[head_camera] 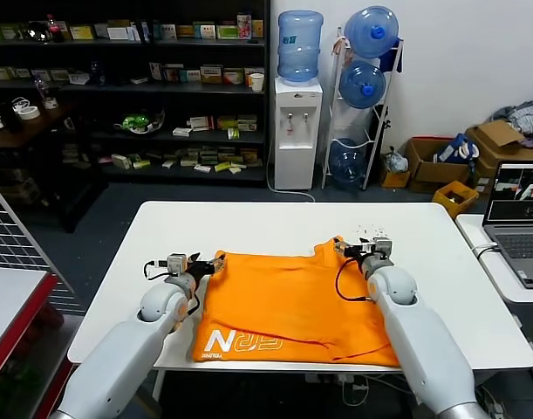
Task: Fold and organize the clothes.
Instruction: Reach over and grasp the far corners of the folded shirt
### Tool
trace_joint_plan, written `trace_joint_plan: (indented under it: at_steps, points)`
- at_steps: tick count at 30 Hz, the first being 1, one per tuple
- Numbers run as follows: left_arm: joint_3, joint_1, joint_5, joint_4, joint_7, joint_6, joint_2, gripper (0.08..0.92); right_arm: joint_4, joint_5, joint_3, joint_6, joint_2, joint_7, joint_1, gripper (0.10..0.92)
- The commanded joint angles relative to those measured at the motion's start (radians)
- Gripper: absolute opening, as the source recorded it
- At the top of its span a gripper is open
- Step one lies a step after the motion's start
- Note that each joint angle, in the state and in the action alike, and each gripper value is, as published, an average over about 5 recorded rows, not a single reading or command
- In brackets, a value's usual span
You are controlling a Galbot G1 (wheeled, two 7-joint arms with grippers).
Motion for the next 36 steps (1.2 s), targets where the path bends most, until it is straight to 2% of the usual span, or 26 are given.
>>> trace_joint_plan:
  at_steps: [1,9,12,32,36]
  points:
    - [0.05,-0.104,-0.012,0.121,0.027,0.02,-0.016,0.823,-0.167,-0.026,-0.052,-0.015,0.051,-0.013,0.113,0.823]
    - [0.05,-0.105,-0.005,0.119,0.02,0.02,-0.029,0.82,-0.183,-0.028,-0.049,-0.02,0.053,-0.022,0.111,0.811]
    - [0.052,-0.103,-0.004,0.115,0.019,0.02,-0.029,0.794,-0.186,-0.028,-0.049,-0.021,0.054,-0.027,0.109,0.753]
    - [0.061,-0.084,-0.007,0.094,0.029,0.024,-0.029,0.216,-0.146,-0.021,-0.052,-0.012,0.048,-0.023,0.086,0.177]
    - [0.06,-0.082,-0.009,0.092,0.03,0.025,-0.031,0.116,-0.135,-0.013,-0.05,0.002,0.048,-0.021,0.083,0.124]
